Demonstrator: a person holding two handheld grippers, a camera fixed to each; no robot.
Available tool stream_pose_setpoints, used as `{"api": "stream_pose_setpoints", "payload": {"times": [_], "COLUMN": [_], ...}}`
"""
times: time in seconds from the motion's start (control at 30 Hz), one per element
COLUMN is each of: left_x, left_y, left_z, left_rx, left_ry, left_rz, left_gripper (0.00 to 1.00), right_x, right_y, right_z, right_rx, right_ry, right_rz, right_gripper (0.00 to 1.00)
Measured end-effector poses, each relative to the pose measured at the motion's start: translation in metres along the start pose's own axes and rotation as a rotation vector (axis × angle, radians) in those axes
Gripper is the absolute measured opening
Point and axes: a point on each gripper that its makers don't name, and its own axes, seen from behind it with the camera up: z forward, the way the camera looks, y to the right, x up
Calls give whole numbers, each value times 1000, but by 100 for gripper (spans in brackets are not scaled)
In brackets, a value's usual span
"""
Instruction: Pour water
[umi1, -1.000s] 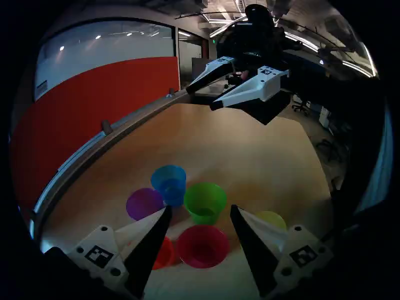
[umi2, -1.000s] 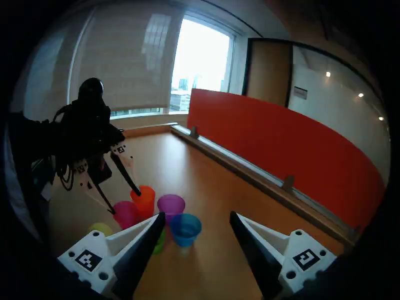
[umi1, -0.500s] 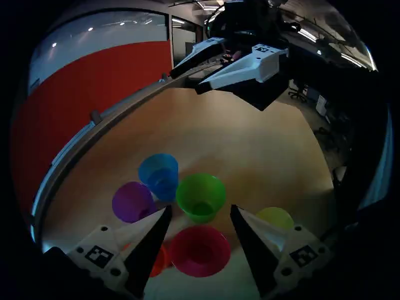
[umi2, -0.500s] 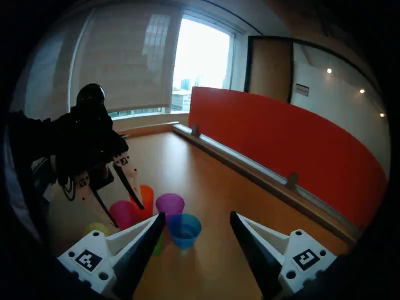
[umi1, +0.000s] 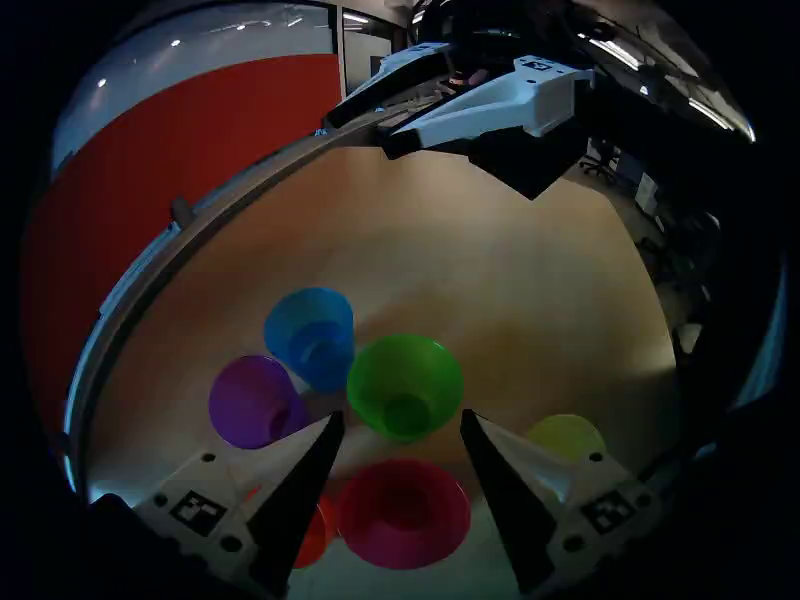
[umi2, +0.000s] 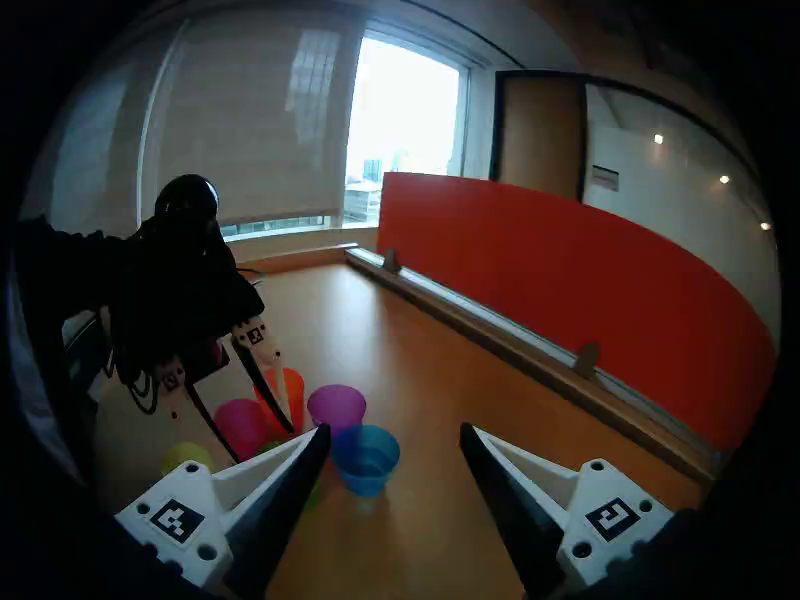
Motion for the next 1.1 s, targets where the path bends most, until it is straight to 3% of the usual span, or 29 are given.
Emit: {"api": "stream_pose_setpoints", "payload": {"times": [0.47, 1.1], "left_x": [1, 2], "left_y": [4, 4], "left_z": [17, 35], "left_rx": [-9, -16], "left_ry": [-60, -79], "left_rz": [3, 8], "left_gripper": [86, 86], "right_x": [-5, -11], "right_y": [4, 7], "right_z": [1, 4], "right_rx": [5, 2], "right_ry": [1, -7], "right_rz": [3, 6], "right_gripper": [100, 100]}}
